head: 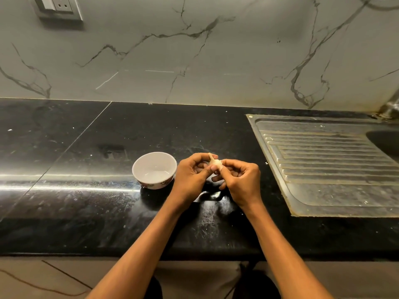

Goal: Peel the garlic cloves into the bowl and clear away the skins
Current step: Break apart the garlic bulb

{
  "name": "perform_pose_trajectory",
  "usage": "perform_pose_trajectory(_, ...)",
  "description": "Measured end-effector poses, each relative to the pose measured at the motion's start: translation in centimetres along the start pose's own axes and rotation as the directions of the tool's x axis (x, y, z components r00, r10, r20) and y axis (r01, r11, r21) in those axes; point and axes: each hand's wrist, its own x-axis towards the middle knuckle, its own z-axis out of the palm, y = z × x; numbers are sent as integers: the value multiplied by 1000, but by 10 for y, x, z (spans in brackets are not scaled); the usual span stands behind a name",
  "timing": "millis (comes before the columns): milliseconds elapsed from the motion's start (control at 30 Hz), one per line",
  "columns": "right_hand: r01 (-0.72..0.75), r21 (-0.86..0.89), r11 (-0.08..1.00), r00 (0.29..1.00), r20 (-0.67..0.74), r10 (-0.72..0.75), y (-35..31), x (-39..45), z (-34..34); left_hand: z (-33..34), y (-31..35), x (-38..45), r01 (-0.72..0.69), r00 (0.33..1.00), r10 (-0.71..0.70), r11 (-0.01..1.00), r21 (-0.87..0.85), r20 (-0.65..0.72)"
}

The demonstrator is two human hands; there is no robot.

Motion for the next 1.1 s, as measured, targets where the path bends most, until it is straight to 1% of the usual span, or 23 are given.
perform_pose_trajectory(67, 9, -19, 1000, 1000, -5, -9, 2, 0, 1, 0, -1, 1, -13, 1000, 12, 999, 34, 8)
perform_pose_trajectory(133, 48, -50, 998, 999, -5, -49, 2, -1, 1, -1, -1, 1, -20, 1000, 19, 998, 55, 9)
perform_pose_trajectory(267, 113, -96, 989, 994, -5, -114, 3, -2, 2, 0, -1, 2, -14, 1000, 14, 999, 48, -2)
perform_pose_trajectory(400, 121, -110, 987, 992, -16, -123, 2, -3, 1, 2, 0, 1, 49, 999, -49, 998, -39, -2)
perform_pose_trajectory(533, 178, -191, 965, 982, -35, -188, 0, -4, 1, 3, -2, 1, 41, 999, -41, 999, 7, 6)
perform_pose_trajectory(600, 148, -175, 973, 985, -57, -160, 0, -2, 1, 2, -3, 1, 22, 1000, -22, 999, 40, 11)
perform_pose_trajectory(733, 62, -79, 995, 995, -76, -68, 0, 1, 1, 2, -2, 2, 10, 1000, -10, 999, 47, 4)
perform_pose_trajectory(800, 59, -70, 996, 992, -105, -66, 0, 3, 0, 2, -2, 1, -9, 1000, 7, 997, 76, 19)
perform_pose_trajectory(900, 47, -86, 995, 987, -147, -59, 4, 7, 0, 3, -4, 1, 22, 999, -25, 997, 68, 34)
perform_pose_trajectory(967, 10, -83, 997, 992, -125, -20, 5, 8, 1, 4, -5, 0, 41, 999, -43, 997, 70, 20)
perform_pose_trajectory(1033, -16, -76, 997, 996, -84, 9, 3, 8, 0, 5, -5, 0, 21, 1000, -22, 995, 94, 10)
perform_pose_trajectory(1100, -8, -134, 991, 999, -48, 1, 3, 6, 2, 5, -5, -1, -14, 1000, 15, 988, 153, -2)
